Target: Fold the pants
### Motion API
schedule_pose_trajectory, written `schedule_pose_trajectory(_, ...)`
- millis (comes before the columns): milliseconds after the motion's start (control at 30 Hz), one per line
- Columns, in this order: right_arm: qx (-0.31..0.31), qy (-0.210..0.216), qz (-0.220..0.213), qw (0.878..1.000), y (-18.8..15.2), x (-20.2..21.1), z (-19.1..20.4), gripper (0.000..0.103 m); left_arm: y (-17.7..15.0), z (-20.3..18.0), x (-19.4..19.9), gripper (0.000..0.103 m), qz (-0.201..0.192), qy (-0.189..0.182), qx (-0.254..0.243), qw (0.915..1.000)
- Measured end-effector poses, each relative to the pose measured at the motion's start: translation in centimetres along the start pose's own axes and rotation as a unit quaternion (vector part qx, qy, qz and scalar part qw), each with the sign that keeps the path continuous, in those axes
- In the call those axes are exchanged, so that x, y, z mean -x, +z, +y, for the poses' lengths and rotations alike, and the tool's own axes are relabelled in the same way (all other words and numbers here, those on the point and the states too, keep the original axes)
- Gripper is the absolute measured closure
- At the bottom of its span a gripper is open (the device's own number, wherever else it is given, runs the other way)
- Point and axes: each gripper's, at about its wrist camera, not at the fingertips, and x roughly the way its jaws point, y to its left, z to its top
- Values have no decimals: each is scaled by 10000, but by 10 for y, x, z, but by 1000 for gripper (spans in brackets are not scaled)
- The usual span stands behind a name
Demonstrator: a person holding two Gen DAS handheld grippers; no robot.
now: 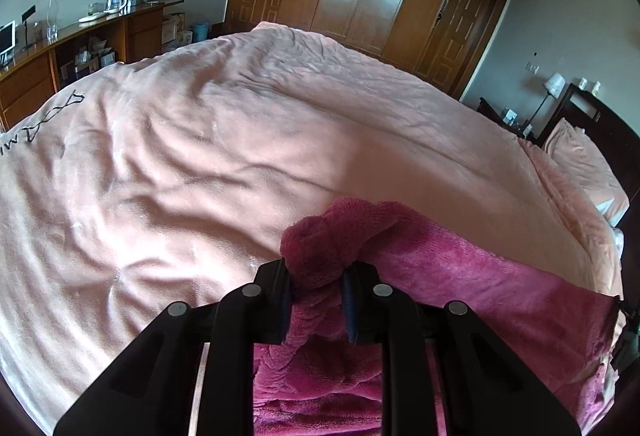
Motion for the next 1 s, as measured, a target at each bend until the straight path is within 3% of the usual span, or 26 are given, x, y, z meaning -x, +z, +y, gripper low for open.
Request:
schedule_pose_trajectory(233,-449,119,-797,9957,17,82,-16,94,1,5,43,84,-342,-248,62,9991)
schedule_pose_trajectory(367,-766,289,-1042,9912,5,125,-37,94,-10,14,74,84,-550,-444,185,9973)
schedule_pose_trajectory(567,-1234,477,-838,9877,-65,171,-75,94,-63,35,121,84,-692,-684,398,9945)
schedule_pose_trajectory(833,-1962,383,-532,9784,-180,204,-109,94,-140,64,160,84,-620,-625,548,9946)
schedule_pose_trajectory(1000,-2016,262,-190,9789,-209,199,-114,93,-183,85,154,79,-264,-485,854,9948)
